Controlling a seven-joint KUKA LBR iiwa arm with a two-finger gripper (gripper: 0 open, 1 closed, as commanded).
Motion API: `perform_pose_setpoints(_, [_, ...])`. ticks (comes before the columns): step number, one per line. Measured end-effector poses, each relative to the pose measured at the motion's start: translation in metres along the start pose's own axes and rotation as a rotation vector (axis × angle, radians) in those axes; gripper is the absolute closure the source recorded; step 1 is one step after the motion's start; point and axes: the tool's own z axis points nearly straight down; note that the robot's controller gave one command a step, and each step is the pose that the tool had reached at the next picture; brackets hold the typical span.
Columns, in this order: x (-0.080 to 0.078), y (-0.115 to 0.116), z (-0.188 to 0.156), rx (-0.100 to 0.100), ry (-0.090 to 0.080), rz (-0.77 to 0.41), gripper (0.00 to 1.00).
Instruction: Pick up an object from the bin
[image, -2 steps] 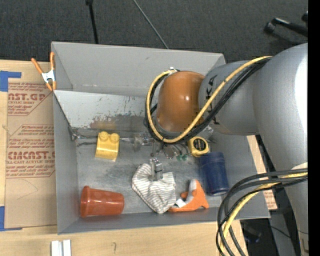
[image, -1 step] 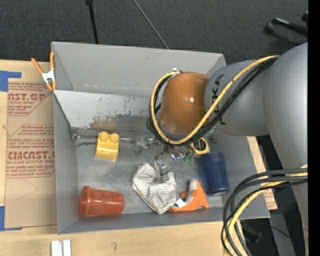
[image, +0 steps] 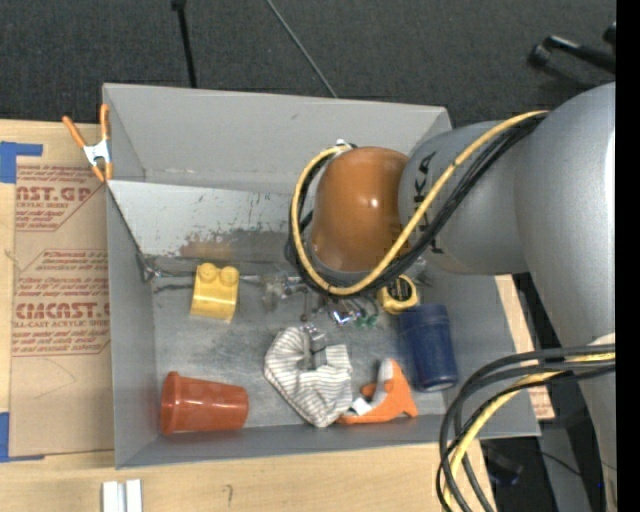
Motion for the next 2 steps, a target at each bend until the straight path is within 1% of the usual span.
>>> perform_pose_setpoints(1, [0.0, -0.003, 0.03, 0.001, 0.002, -0.133, 0.0])
perform_pose_setpoints(2, [0.004, -0.019, 0.031, -0.001, 0.003, -0.08, 1.0])
